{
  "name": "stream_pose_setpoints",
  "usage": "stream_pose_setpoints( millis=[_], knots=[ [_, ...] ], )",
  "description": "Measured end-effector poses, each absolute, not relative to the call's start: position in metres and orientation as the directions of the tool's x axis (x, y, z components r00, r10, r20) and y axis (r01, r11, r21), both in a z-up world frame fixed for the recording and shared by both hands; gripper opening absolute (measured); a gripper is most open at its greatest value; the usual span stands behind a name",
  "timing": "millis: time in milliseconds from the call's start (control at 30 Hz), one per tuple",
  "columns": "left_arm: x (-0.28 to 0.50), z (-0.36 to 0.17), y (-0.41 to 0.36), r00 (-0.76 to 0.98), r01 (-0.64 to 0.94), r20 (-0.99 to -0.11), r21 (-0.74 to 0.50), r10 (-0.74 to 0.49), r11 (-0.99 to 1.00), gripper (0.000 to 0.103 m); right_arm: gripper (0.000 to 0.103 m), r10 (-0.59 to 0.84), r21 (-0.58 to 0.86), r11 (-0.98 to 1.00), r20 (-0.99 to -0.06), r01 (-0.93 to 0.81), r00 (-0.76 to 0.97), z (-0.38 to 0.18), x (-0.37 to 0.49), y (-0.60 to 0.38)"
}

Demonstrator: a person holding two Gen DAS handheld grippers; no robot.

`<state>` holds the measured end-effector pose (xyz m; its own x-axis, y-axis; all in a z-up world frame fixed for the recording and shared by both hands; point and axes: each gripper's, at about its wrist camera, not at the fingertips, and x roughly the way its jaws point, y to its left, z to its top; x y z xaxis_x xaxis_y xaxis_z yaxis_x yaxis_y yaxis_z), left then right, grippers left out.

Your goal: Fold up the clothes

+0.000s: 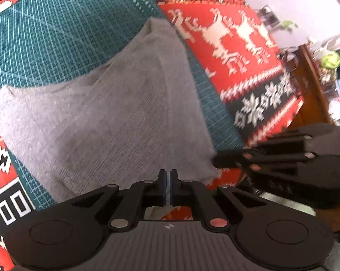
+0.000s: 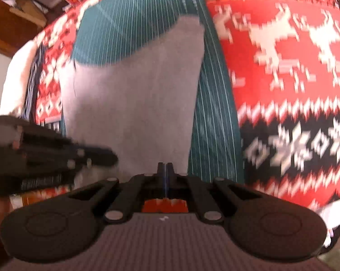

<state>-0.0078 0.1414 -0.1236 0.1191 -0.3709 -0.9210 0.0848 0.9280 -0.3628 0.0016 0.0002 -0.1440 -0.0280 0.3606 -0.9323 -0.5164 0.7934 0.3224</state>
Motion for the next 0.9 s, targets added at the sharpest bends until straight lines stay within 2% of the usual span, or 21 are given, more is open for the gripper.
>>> stream_pose_setpoints(
  millis=[200, 533, 700, 900],
  knots=[
    [0.008, -0.128, 0.134, 0.13, 0.08, -0.925, -0.348, -0.356, 0.934, 0.002, 0.0, 0.34, 0.296, 0.806, -0.941, -0.513, -0.009, -0.161, 0.017, 0.005],
    [-0.002, -0.133, 0.128, 0.071, 0.126, -0.933, -0.343, -0.354, 0.931, 0.002, 0.0, 0.32, 0.312, 0.81, -0.945, -0.496, -0.071, -0.16, -0.012, -0.018],
    [0.015, -0.125, 0.136, 0.117, 0.079, -0.92, -0.368, -0.375, 0.927, 0.002, 0.0, 0.382, 0.334, 0.812, -0.924, -0.479, 0.003, -0.141, 0.015, -0.01],
    [0.039, -0.131, 0.141, 0.165, 0.031, -0.924, -0.345, -0.345, 0.938, 0.002, 0.0, 0.395, 0.331, 0.806, -0.918, -0.491, 0.029, -0.153, 0.05, 0.014]
  ],
)
